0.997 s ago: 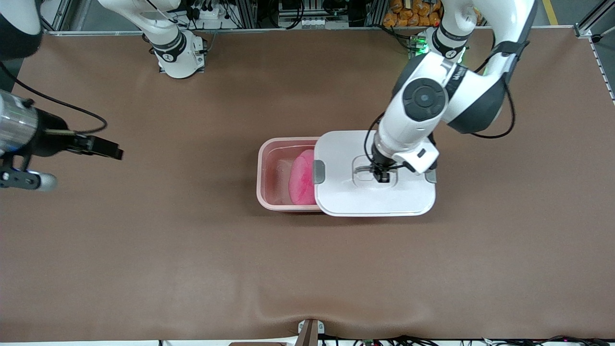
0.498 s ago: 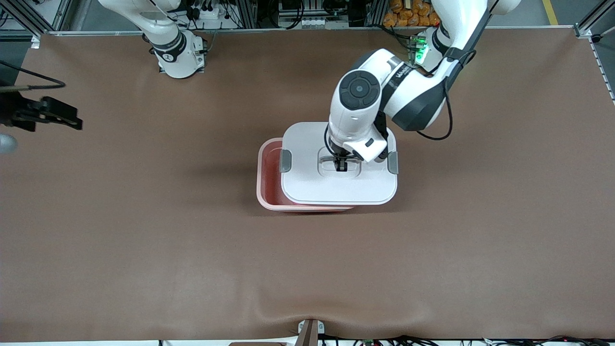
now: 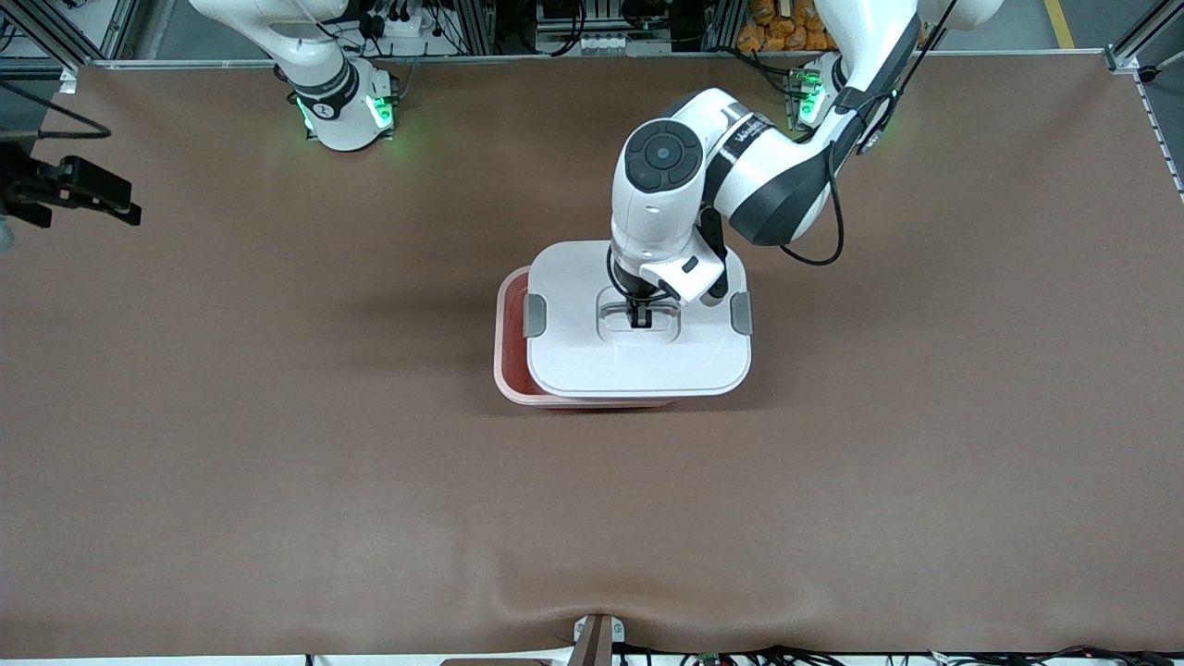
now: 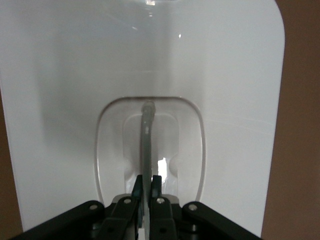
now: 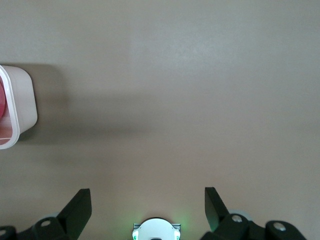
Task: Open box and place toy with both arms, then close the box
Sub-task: 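Lower the white lid onto the pink box with the left gripper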
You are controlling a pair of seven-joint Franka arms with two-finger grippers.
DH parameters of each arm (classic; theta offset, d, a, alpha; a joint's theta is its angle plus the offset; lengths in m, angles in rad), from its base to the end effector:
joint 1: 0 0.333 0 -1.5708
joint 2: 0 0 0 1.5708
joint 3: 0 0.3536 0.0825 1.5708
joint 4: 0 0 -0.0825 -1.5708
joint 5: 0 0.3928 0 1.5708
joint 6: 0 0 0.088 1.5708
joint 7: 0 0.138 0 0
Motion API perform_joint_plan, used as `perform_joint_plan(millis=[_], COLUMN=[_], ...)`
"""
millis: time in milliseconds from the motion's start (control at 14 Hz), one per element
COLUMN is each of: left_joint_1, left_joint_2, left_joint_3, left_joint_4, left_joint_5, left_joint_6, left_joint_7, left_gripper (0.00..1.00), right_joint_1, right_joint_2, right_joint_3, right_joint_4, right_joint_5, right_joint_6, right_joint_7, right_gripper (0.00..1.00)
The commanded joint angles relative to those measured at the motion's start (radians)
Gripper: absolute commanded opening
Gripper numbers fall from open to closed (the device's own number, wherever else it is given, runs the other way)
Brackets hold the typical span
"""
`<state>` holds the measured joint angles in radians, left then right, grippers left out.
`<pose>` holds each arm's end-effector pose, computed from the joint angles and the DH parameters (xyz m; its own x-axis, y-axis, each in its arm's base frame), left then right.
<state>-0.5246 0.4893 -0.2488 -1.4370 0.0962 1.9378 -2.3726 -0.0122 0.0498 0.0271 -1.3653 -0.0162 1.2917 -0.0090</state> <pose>0.5457 -0.4772 0.4181 -0.0246 0.9990 -0.0368 0.9997 0.0247 0.0003 0.5456 0.0051 0.6767 0.9922 0.0195 -0.1232 0.0213 -0.9997 0.0135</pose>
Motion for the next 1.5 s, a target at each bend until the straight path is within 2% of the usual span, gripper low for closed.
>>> perform_joint_plan(millis=[0,214,783,1424], left_joint_1=[-0.04,-0.069,-0.1,-0.132], left_joint_2=[0.031,0.054,0.092,0.112], left_joint_3=[0.009,0.02,0.022,0.022], left_joint_4=[0.035,0.063,0.066,0.064], left_joint_5=[0.045,0.071,0.097,0.146], left_joint_6=[0.012,0.015,0.056,0.081], left_joint_7=[-0.034,-0.063,-0.109,-0.128], left_gripper=[0.0,0.0,0.0,0.0], right_joint_1=[0.002,0.003,0.005,0.003], right_joint_2=[-0.146,-0.137,-0.108,-0.111], right_joint_3=[-0.025,-0.064,-0.068,-0.073], right_joint_4=[-0.207,-0.186,-0.094,-0.093], right_joint_5=[0.007,0.013,0.01,0.001], right_joint_6=[0.086,0.087,0.08,0.066], right_joint_7=[-0.032,-0.169,-0.164,-0.135], right_gripper=[1.0,1.0,1.0,1.0])
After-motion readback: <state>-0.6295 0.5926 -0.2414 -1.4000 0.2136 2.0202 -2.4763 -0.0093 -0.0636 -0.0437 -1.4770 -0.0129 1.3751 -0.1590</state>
